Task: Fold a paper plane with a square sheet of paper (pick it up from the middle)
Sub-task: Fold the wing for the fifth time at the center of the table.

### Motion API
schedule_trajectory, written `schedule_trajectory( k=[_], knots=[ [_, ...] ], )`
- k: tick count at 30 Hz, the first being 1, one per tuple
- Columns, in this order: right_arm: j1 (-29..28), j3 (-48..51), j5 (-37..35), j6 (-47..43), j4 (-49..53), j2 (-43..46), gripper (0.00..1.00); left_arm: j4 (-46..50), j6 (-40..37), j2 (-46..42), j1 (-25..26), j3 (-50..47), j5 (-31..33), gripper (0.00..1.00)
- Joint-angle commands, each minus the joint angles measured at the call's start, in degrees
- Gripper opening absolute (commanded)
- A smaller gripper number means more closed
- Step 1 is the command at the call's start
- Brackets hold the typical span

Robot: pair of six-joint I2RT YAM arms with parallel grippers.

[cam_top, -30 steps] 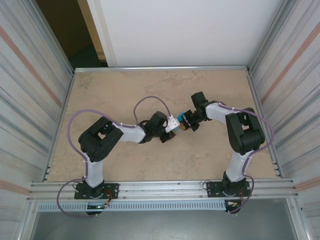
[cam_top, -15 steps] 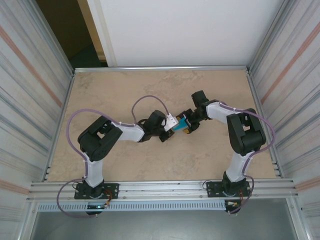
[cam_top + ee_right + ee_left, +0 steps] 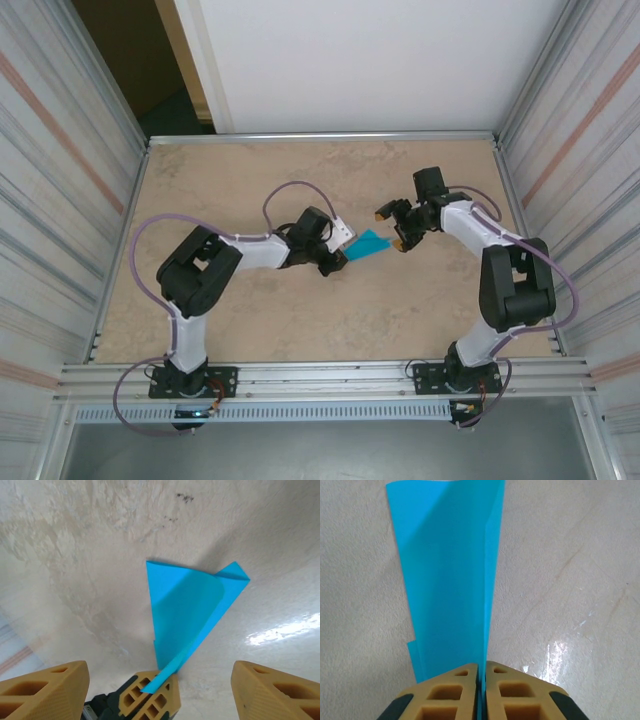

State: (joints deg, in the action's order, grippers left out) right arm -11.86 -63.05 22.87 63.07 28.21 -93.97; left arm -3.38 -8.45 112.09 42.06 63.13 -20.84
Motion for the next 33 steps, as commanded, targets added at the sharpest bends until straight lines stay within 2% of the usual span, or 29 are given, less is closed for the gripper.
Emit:
schedule_trajectory(
  k=[1,7,13,18,25,29,33],
  knots=[
    [0.3,1.5,-3.3,-4.9,2.4,2.9,0.73,7.0,0.7,1.6,0.0,3.5,-1.8,0.11],
    [0.4,3.2,-6.5,-7.7,1.4,6.2,0.73,12.5,1.6,4.0,0.0,7.4,-1.4,0.09],
    [0.5,4.0,-6.7,-8.7,0.6,6.7,0.73,18.0,4.8,6.2,-0.9,11.2,-1.6,0.07],
    [0.5,6.7,-4.1,-9.8,-4.5,7.6,0.73,19.5,12.7,7.3,-3.9,12.8,-5.7,0.07],
    [-0.6,11.3,1.7,-14.1,-16.6,8.6,0.68,13.6,27.2,6.2,-7.7,8.2,-9.8,0.08],
    [-2.6,12.4,5.5,-16.7,-22.3,6.5,0.60,12.3,31.8,6.2,-8.2,7.3,-10.6,0.08],
    [-4.7,11.9,10.0,-17.0,-27.3,2.1,0.41,11.3,34.9,7.0,-8.4,7.4,-12.2,0.08]
  ],
)
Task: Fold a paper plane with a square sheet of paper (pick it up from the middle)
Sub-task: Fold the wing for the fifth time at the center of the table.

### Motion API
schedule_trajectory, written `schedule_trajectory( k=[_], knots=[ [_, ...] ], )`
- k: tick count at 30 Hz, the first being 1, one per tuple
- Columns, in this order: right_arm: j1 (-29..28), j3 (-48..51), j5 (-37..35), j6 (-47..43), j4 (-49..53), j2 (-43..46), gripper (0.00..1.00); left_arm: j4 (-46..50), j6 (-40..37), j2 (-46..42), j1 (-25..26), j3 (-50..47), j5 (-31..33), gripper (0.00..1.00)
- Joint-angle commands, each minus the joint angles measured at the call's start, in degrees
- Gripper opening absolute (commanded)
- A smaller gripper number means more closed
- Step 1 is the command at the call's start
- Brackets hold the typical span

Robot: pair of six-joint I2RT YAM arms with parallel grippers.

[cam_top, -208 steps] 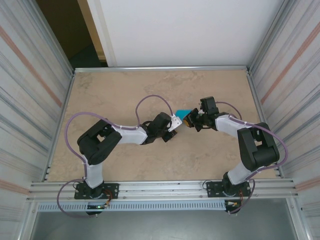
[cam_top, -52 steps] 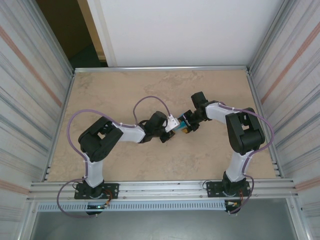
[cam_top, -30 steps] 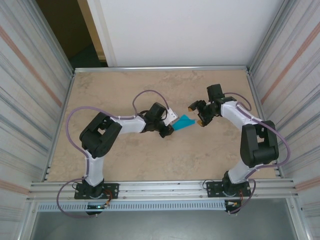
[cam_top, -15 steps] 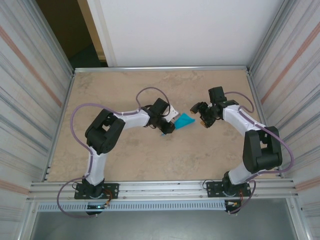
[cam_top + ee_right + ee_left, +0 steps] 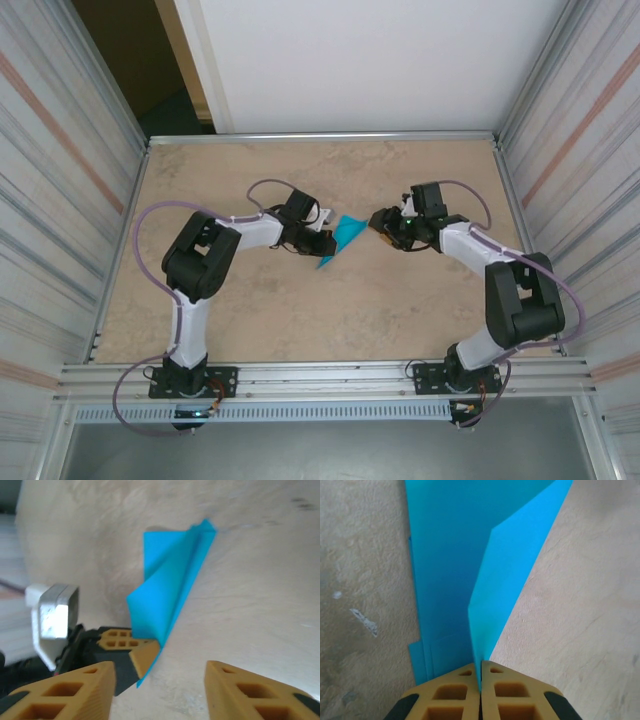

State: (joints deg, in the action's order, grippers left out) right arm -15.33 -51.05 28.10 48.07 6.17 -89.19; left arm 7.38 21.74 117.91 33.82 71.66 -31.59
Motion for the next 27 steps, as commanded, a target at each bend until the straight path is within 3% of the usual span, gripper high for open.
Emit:
schedule_trajectory(
  k=[1,4,7,27],
  knots=[
    [-1.7,-0.4,5.6,-2.1,-6.2,-4.0,0.37,0.6,5.3,1.4,-0.3,-1.2,-1.7,0.08],
    [-2.7,-2.1,8.0,-2.6,-7.8,-7.8,0.19,0.6,6.8,1.8,-0.6,-1.2,-2.8,0.08],
    [-2.8,-3.7,11.8,-2.7,-10.7,-12.1,0.13,0.1,7.8,1.8,-0.8,-1.8,-3.3,0.08],
    [-7.2,-14.1,8.7,-7.7,-1.9,-23.8,0.09,-3.2,7.5,1.8,-0.6,-6.0,-0.3,0.12]
  ],
)
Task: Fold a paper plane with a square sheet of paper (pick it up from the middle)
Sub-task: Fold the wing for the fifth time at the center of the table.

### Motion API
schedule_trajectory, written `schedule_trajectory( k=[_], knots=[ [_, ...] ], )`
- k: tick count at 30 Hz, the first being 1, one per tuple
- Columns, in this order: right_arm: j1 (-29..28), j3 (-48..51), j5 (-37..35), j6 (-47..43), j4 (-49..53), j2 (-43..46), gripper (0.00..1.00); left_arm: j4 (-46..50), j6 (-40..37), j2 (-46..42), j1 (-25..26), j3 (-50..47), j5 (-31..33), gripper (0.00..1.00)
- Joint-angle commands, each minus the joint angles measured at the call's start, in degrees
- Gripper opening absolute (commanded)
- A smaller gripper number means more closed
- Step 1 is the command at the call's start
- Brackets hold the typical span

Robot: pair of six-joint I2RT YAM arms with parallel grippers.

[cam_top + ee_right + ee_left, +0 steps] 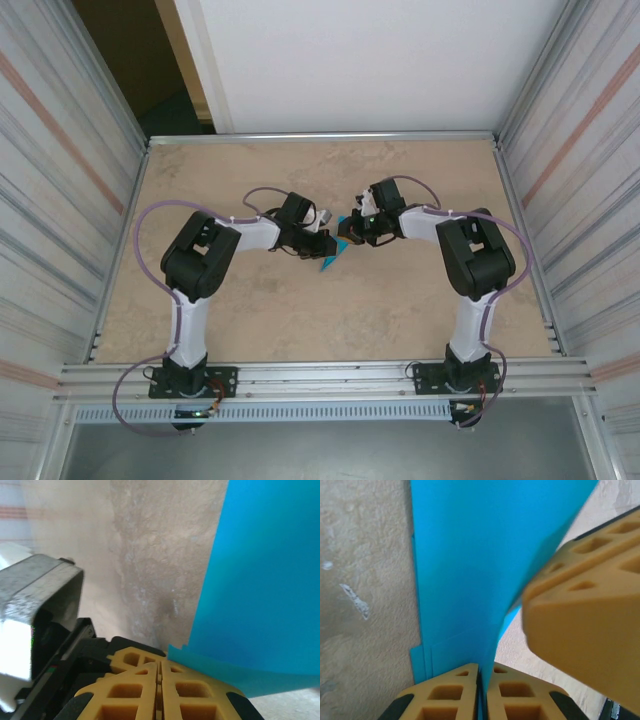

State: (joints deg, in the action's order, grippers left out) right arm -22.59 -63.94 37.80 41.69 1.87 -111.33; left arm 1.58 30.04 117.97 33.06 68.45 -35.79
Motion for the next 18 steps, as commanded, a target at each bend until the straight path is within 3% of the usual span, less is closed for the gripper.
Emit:
schedule_trajectory(
  k=[1,11,18],
  knots=[
    [0.1,-1.3,-1.1,-1.3,2.6,-2.0,0.10,2.8,-0.9,1.7,0.3,-2.9,4.2,0.12],
    [0.1,-2.1,-1.4,-1.3,2.8,-3.6,0.10,3.0,-0.7,4.0,0.5,-3.6,4.4,0.11],
    [0.4,-3.3,2.9,-3.7,1.8,-4.5,0.10,2.5,0.2,4.6,0.5,-4.2,4.7,0.10]
  ],
)
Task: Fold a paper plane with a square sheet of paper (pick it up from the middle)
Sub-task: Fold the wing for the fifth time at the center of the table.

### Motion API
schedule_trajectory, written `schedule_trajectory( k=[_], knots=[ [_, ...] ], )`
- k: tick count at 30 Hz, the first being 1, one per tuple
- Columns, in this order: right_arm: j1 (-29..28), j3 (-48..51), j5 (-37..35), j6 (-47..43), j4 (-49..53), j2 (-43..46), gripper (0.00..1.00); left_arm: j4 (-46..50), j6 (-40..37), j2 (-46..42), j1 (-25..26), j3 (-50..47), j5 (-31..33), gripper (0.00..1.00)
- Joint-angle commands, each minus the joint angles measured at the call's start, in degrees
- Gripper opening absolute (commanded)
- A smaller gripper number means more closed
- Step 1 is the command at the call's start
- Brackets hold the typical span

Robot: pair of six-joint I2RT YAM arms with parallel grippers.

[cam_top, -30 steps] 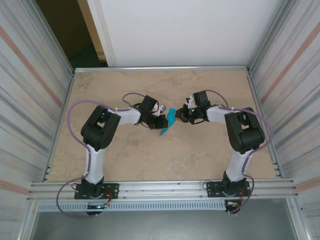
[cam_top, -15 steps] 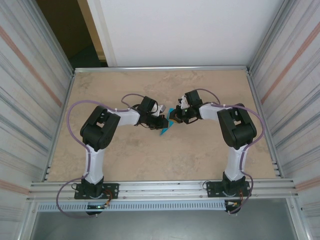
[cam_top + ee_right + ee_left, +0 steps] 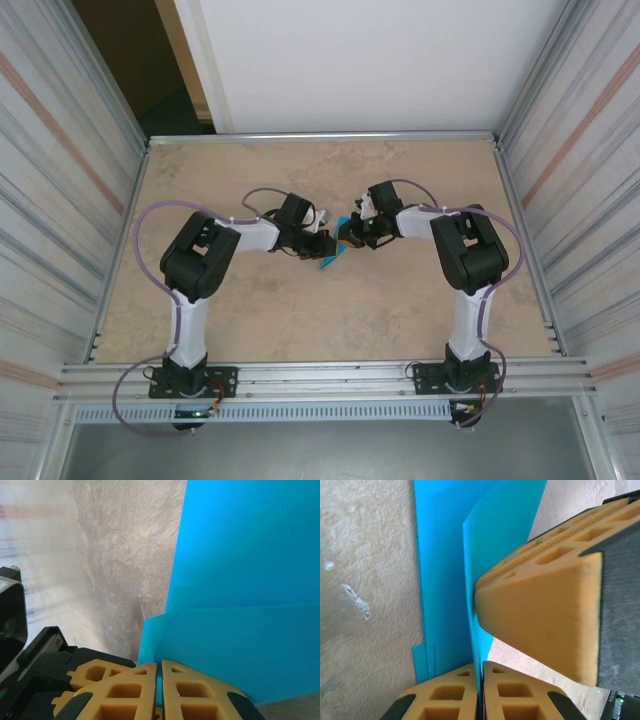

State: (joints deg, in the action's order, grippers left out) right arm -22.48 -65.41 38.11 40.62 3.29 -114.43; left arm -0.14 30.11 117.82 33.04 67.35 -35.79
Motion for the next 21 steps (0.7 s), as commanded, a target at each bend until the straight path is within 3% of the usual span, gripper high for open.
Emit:
schedule_trajectory(
  k=[1,9,21],
  knots=[
    [0.6,-1.7,3.2,-2.7,0.3,-1.0,0.10,4.0,0.2,4.7,0.5,-3.3,5.0,0.10],
    [3.3,6.5,3.1,-2.7,-4.1,8.2,0.15,1.8,1.0,5.5,0.5,-5.1,5.5,0.08],
    [1.0,2.9,3.5,-3.9,-2.2,2.1,0.12,0.7,1.4,6.1,0.5,-6.1,5.6,0.08]
  ],
)
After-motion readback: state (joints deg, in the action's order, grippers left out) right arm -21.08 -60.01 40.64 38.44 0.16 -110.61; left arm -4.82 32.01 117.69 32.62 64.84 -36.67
